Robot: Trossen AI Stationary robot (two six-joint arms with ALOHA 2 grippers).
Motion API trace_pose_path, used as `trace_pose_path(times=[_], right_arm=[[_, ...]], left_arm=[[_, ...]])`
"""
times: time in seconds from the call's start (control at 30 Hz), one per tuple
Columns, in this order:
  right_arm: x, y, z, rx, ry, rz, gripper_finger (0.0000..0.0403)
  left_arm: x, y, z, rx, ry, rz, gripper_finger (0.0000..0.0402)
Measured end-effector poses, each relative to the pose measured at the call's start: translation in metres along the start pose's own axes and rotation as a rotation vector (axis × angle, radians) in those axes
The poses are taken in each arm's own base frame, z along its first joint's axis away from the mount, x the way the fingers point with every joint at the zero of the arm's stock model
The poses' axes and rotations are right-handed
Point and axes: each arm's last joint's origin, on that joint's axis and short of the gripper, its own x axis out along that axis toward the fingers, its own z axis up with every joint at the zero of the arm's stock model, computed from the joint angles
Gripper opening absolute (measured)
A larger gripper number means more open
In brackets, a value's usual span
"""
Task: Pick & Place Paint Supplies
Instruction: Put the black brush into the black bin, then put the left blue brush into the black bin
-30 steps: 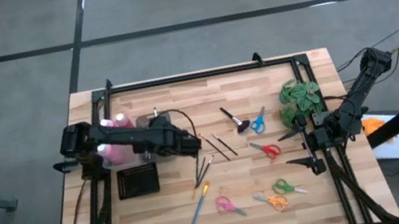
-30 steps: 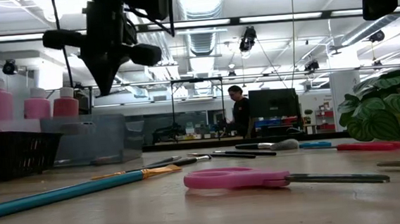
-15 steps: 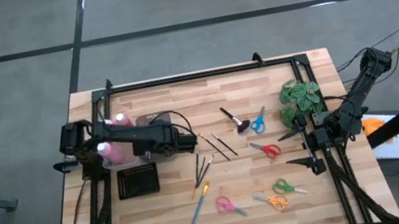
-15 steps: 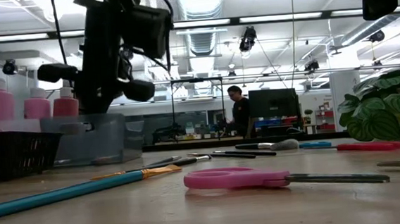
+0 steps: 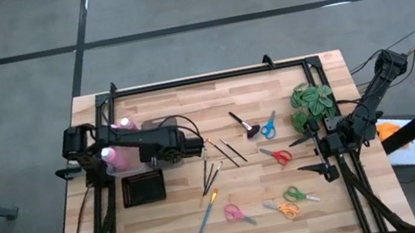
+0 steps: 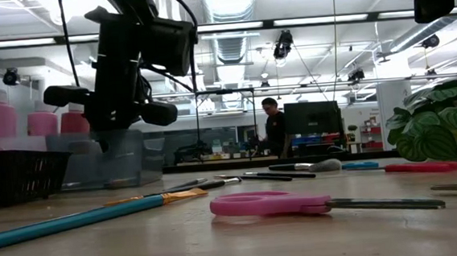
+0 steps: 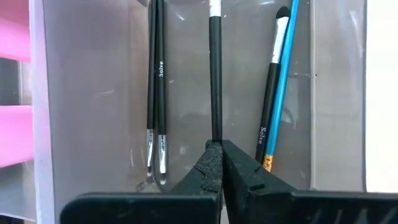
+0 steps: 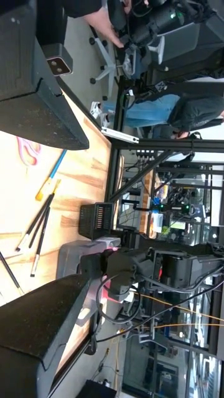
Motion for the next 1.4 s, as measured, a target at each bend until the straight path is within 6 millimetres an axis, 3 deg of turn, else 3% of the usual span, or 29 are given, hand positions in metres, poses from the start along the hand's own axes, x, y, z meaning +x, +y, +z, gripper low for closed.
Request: trace_pose_path(times=[0.37, 0.73, 1.03, 1.4], right_arm=[[0.0, 0.0, 0.0, -0.002, 0.0, 0.0, 0.0341], [0.0, 0.0, 0.0, -0.001, 0.0, 0.0, 0.0341], [0.0, 0.0, 0.0, -0.001, 0.0, 0.0, 0.0341], [0.0, 0.0, 0.0, 0.0, -0.001, 0.0, 0.0341]], left_arm=[[0.0, -0.001, 0.0, -0.002, -0.001, -0.005, 0.006], [-0.003, 0.001, 0.001, -0.006, -0.002, -0.018, 0.0063], [-0.037, 0.018, -0.004, 0.043, -0.037, -0.152, 0.0063], [-0.088, 0.028, -0.06, 0.167, -0.178, -0.373, 0.0066]])
